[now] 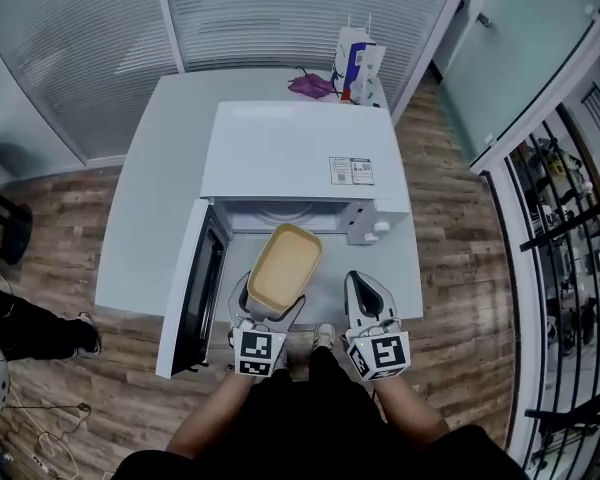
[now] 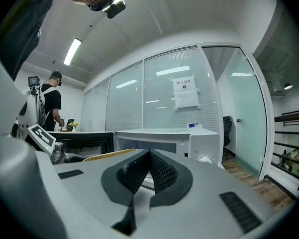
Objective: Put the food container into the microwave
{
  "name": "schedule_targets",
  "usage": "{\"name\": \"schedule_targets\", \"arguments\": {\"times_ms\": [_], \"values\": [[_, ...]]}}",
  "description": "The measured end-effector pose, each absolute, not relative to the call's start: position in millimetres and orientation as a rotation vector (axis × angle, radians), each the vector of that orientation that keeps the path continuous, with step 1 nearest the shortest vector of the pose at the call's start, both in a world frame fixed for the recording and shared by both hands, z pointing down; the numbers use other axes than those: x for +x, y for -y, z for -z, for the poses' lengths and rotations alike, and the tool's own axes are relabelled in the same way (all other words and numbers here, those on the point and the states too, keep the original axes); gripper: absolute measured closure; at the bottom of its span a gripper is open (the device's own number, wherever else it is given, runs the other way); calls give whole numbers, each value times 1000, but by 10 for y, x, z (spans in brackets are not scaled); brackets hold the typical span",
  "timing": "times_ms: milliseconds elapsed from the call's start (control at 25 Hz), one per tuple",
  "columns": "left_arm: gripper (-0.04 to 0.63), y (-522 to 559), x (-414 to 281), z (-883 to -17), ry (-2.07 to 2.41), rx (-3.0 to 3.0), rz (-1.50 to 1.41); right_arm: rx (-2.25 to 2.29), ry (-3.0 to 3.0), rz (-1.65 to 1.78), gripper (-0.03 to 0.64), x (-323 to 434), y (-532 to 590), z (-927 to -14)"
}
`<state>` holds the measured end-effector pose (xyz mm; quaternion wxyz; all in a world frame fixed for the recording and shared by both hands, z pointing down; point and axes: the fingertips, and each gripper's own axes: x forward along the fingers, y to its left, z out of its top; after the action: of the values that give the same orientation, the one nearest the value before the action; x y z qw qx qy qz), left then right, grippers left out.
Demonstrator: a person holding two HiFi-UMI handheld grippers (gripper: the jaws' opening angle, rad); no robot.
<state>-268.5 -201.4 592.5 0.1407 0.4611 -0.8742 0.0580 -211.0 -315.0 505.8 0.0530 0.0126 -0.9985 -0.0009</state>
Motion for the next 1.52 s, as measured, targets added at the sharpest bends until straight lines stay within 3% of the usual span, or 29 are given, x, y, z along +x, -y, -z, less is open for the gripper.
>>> {"name": "schedule_targets", "arguments": {"times_ms": [800, 1520], "values": [[95, 2456, -3437, -6456, 2534, 1116, -203, -256, 2952, 37, 612, -2734, 3194, -5702], [95, 2720, -4235, -6620, 2616, 918, -204, -186, 2901, -98, 612, -2926, 3465, -5897]]}}
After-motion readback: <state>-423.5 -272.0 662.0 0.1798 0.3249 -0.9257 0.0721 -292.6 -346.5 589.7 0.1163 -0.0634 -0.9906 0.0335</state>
